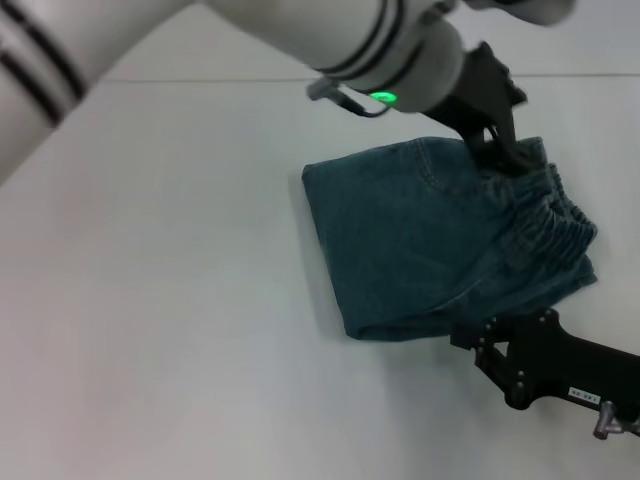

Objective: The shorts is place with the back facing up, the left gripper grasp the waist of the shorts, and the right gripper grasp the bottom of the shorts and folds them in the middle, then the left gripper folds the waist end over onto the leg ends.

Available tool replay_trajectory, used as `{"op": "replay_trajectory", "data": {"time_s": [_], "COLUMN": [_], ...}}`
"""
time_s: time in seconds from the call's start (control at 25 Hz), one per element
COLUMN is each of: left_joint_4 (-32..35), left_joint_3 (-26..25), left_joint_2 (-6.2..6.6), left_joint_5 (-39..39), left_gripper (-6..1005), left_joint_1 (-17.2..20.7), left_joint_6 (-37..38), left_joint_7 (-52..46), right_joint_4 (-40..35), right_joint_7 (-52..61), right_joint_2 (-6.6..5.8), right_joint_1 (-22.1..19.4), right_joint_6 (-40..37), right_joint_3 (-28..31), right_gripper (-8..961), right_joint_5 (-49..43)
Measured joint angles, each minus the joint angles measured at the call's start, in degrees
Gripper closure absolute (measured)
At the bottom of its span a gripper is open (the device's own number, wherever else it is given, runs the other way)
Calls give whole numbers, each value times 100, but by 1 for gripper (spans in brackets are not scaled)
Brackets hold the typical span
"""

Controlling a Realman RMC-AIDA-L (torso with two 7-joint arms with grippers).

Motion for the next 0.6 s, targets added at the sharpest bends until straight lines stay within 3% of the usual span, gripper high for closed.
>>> {"op": "replay_trajectory", "data": {"time_s": [0.16,0.32,0.36,0.4,0.44,0.6], "left_joint_4": [846,1219,1204,1204,991,123], "left_joint_3": [-296,-771,-935,-935,-1383,-2201], "left_joint_2": [-4,-23,-29,-29,-35,-37], "left_joint_5": [-391,-1059,-1330,-1330,-2092,-3196], "left_gripper": [472,396,377,267,157,102], "left_joint_1": [1012,1988,2234,2234,2782,3304], "left_joint_6": [-5,61,135,135,368,963], "left_joint_7": [359,893,1161,1161,1908,3167], "right_joint_4": [-221,-626,-742,-880,-1003,-1216], "right_joint_7": [16,280,333,364,372,383], "right_joint_2": [-27,-61,-64,-56,-43,-9], "right_joint_1": [-89,-263,-310,-373,-435,-538], "right_joint_6": [-501,-911,-964,-1017,-1054,-1116], "right_joint_3": [9,54,59,65,83,201], "right_gripper": [929,924,923,922,920,915], "right_joint_5": [-27,-129,-134,-137,-136,-134]}}
